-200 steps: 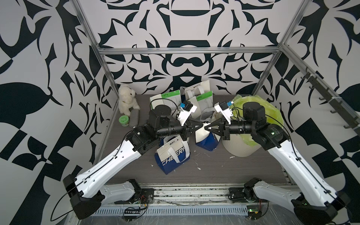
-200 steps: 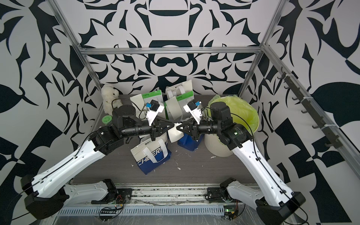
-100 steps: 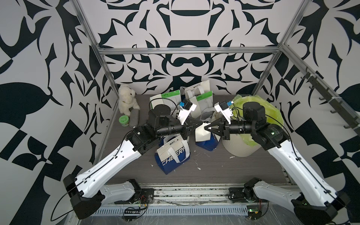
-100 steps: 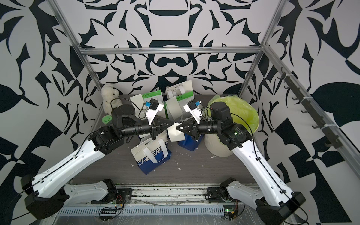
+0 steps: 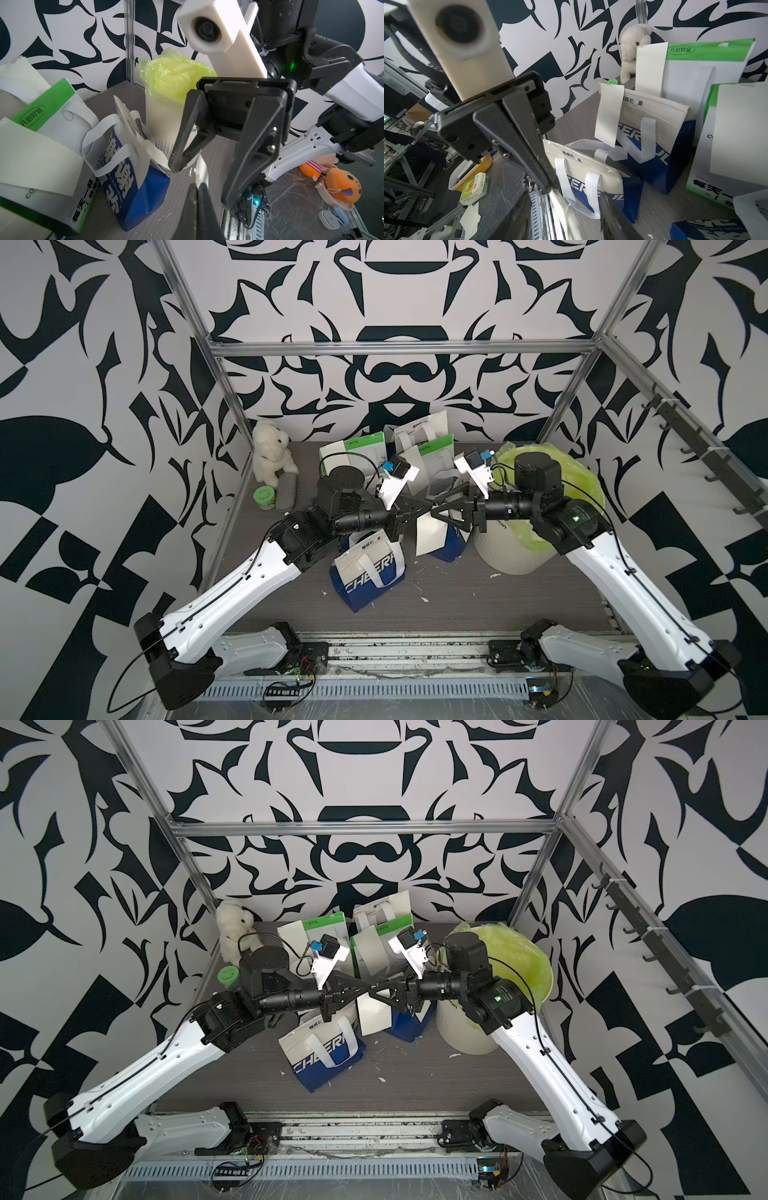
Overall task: Shred takeout receipts and throw away
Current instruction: Shred the takeout receipt.
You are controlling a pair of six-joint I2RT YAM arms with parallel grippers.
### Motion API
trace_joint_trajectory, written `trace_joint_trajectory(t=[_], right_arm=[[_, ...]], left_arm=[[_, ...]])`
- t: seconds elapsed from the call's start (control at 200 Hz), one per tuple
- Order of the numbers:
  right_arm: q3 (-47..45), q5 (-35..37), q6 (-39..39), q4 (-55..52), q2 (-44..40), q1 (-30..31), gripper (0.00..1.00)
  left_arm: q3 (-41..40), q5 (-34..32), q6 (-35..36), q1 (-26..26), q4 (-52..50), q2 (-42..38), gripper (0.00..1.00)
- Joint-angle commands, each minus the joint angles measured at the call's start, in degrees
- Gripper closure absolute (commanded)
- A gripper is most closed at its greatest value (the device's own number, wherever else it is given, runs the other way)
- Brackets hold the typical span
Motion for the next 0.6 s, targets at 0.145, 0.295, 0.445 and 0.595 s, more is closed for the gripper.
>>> trace_joint_trajectory(t=[0.145,0.295,0.445,0.595], right_arm=[[3.7,-3.8,0.8,3.2,1.2,0.2,0.58],[3.0,-5.8,2.3,4.4,1.4,0.2,0.68],[2.4,-7.2,3.3,4.5,2.0,0.2,0.67],[2.6,-8.1,4.2,5.0,2.7,0.2,0.71]], left_arm=[[-2.5,0.4,0.4,0.1,1.7,-3.4,1.00],[-3.0,-0.5,0.7,0.1,2.0,-4.1,1.00],[-3.5,-0.6,0.7,0.1,3.0,-4.2,1.00],[-3.7,-0.5,0.5,0.1,3.5,-4.0,1.00]])
